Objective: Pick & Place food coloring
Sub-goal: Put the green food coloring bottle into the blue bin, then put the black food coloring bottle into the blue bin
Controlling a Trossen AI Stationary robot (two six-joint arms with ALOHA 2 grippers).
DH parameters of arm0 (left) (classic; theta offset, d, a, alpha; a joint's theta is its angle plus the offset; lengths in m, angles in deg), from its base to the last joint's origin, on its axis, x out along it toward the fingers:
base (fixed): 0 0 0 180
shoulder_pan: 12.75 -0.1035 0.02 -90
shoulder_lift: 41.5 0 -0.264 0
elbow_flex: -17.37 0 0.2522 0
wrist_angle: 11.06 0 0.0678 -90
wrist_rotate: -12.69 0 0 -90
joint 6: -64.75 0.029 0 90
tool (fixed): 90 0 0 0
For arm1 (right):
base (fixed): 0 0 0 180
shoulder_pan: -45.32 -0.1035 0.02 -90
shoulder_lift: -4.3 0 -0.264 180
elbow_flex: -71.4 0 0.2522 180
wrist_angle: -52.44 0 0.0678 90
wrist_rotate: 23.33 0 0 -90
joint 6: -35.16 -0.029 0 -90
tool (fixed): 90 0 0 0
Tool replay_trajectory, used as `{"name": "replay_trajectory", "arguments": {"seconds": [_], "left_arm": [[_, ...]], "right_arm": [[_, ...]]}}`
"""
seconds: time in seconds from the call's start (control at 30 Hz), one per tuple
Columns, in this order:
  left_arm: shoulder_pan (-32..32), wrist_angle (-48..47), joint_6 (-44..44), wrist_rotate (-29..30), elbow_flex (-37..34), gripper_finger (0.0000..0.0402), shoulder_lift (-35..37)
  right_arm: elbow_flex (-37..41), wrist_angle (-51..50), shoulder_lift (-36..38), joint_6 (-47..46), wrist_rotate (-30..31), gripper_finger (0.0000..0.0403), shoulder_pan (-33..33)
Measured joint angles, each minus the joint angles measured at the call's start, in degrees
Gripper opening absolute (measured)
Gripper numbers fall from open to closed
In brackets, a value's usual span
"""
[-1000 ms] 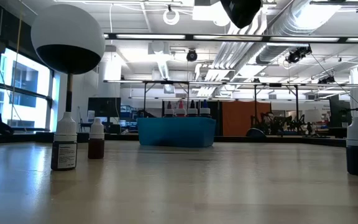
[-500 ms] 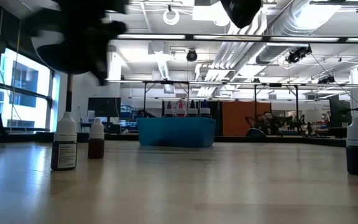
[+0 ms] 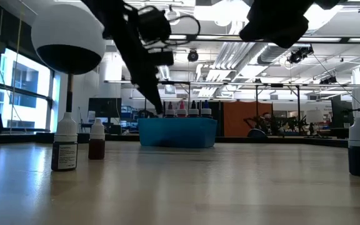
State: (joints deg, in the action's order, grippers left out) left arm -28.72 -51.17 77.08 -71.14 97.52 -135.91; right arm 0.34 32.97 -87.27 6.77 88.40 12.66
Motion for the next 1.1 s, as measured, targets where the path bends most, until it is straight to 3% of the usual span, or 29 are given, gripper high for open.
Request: {"name": "replay_trajectory", "arguments": {"seconds": [0.2, 0.43, 0.7, 0.83, 1.1], "left_arm": [[-2.2, 5.4, -5.3, -1.7, 0.0, 0.0074, -5.8], [-2.0, 5.6, -5.2, -0.8, 0.0, 0.0077, -6.3], [-1.7, 3.9, -4.9, -0.7, 0.7, 0.0153, -5.7], [-1.2, -9.9, -6.8, -1.1, 8.5, 0.0165, -5.8], [-0.8, -49.4, -8.5, -9.3, 36.9, 0.0157, -5.7]], "right_arm": [[0.0, 0.4, 0.0, 0.1, 0.4, 0.0119, 0.0], [0.0, 0.4, 0.0, 0.3, 1.0, 0.0119, 0.0], [0.0, 0.4, 0.0, 0.0, 3.3, 0.0119, 0.0], [0.0, 0.4, 0.0, -0.1, 4.1, 0.0119, 0.0], [0.0, -0.4, -0.1, -1.4, 12.4, 0.0119, 1.1]]}}
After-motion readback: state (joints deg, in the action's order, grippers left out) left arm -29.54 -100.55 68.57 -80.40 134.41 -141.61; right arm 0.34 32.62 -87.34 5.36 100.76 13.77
